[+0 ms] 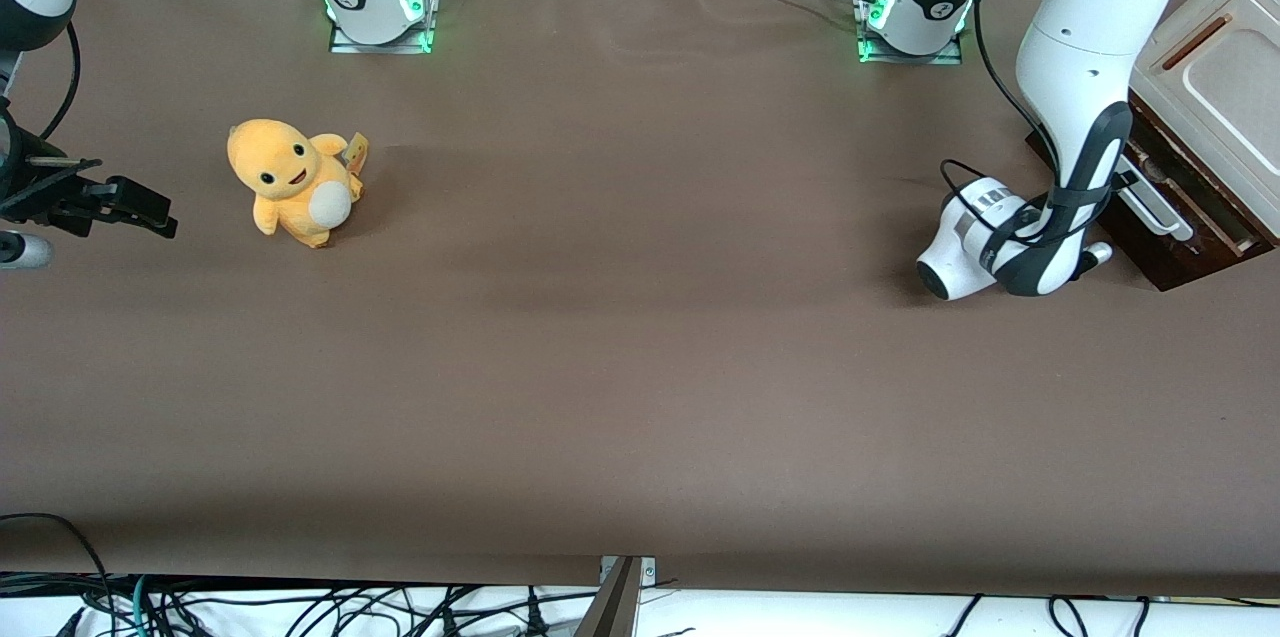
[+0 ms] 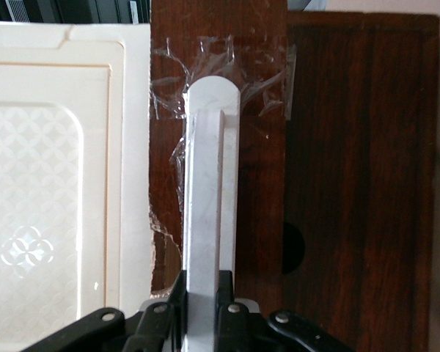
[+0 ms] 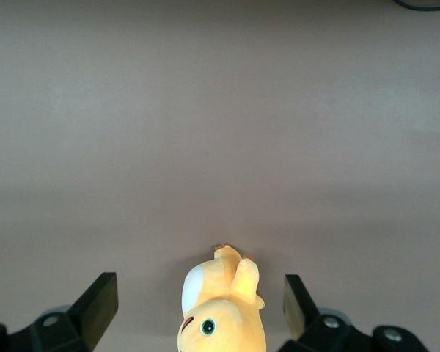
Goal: Open lower drawer with left arm only
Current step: 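Pull the handle outward from the cabinet with the left gripper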
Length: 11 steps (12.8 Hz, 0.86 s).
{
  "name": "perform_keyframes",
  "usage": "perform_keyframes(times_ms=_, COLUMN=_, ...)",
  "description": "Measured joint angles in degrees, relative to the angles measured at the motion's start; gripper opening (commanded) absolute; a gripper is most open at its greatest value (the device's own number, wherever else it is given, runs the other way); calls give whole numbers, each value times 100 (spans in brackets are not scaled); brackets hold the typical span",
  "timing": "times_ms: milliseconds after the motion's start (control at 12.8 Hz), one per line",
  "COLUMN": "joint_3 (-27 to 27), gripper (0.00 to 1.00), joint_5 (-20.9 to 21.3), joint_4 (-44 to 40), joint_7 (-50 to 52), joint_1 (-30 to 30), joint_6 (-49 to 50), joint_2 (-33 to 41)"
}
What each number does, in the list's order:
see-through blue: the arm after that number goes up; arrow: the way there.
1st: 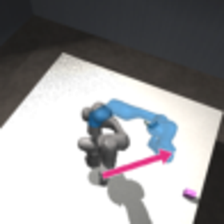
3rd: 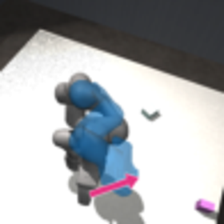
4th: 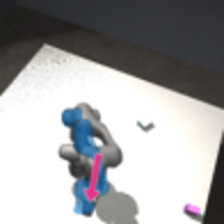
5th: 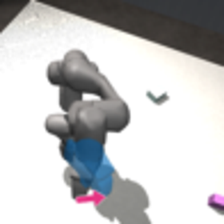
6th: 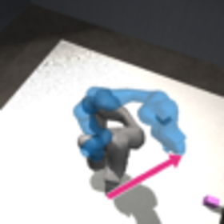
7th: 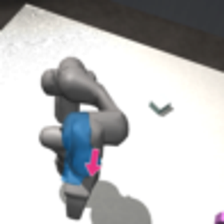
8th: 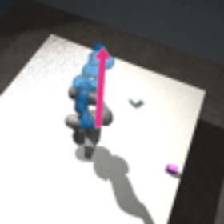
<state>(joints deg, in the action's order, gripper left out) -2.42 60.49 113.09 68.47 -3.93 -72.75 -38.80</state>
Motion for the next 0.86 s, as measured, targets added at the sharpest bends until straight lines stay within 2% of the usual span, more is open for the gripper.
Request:
perform_keyframes(times_ms=392, joint_3=1, gripper=1, joint_5=-459, joint_4=-247, joint_7=-29, joint_1=-297, joint_6=73, joint_2=-7)
perform_keyframes(times_ms=863, joint_3=-8, gripper=0, joint_5=-598, joint_4=-399, joint_7=-107, joint_1=-439, joint_6=113, joint_2=-16)
